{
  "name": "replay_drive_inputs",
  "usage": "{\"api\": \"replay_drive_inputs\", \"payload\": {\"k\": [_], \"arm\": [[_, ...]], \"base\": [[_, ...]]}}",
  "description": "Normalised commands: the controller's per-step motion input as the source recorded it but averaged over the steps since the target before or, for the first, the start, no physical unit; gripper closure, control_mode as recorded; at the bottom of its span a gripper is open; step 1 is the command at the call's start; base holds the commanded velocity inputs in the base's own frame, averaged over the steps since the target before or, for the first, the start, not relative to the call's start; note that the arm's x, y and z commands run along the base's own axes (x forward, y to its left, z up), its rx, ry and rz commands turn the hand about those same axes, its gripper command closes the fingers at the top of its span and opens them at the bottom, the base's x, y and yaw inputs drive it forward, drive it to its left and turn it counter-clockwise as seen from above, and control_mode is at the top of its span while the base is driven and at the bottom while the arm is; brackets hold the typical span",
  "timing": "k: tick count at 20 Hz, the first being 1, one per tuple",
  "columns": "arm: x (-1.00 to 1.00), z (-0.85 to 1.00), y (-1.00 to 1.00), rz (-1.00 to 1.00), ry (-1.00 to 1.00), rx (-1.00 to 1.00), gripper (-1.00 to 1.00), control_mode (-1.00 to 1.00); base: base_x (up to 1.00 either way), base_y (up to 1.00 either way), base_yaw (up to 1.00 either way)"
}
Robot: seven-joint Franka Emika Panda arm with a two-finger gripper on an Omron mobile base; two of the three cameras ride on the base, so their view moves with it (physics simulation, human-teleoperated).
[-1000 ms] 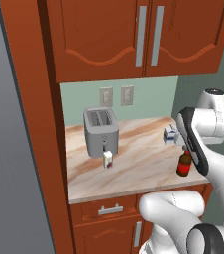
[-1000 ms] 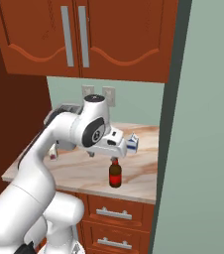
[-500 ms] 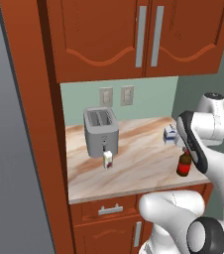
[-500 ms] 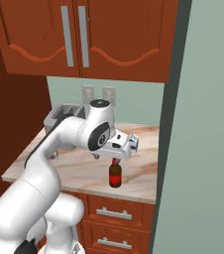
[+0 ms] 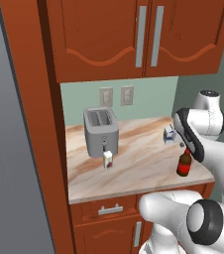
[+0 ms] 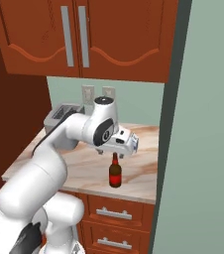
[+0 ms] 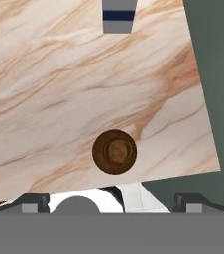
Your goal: Move the drinks to the dining counter.
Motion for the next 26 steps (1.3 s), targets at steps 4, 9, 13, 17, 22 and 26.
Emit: {"api": "replay_drive_inputs", "payload": {"k": [4, 9, 13, 17, 22, 26], "arm": [[0.23, 0.00, -0.09, 0.00, 0.00, 0.00, -1.00, -1.00], [0.07, 0.00, -0.01, 0.00, 0.00, 0.00, -1.00, -1.00], [0.00, -0.11, 0.00, 0.00, 0.02, 0.03, -1.00, -1.00], [0.00, -0.14, -0.01, 0.00, 0.01, 0.04, -1.00, -1.00], [0.00, -0.05, 0.00, 0.00, 0.00, 0.00, -1.00, -1.00], [0.00, -0.01, 0.00, 0.00, -0.01, 0.00, -1.00, -1.00]], "base": [[0.00, 0.00, 0.00], [0.00, 0.00, 0.00], [0.00, 0.00, 0.00], [0.00, 0.00, 0.00], [0.00, 0.00, 0.00], [0.00, 0.00, 0.00]]}}
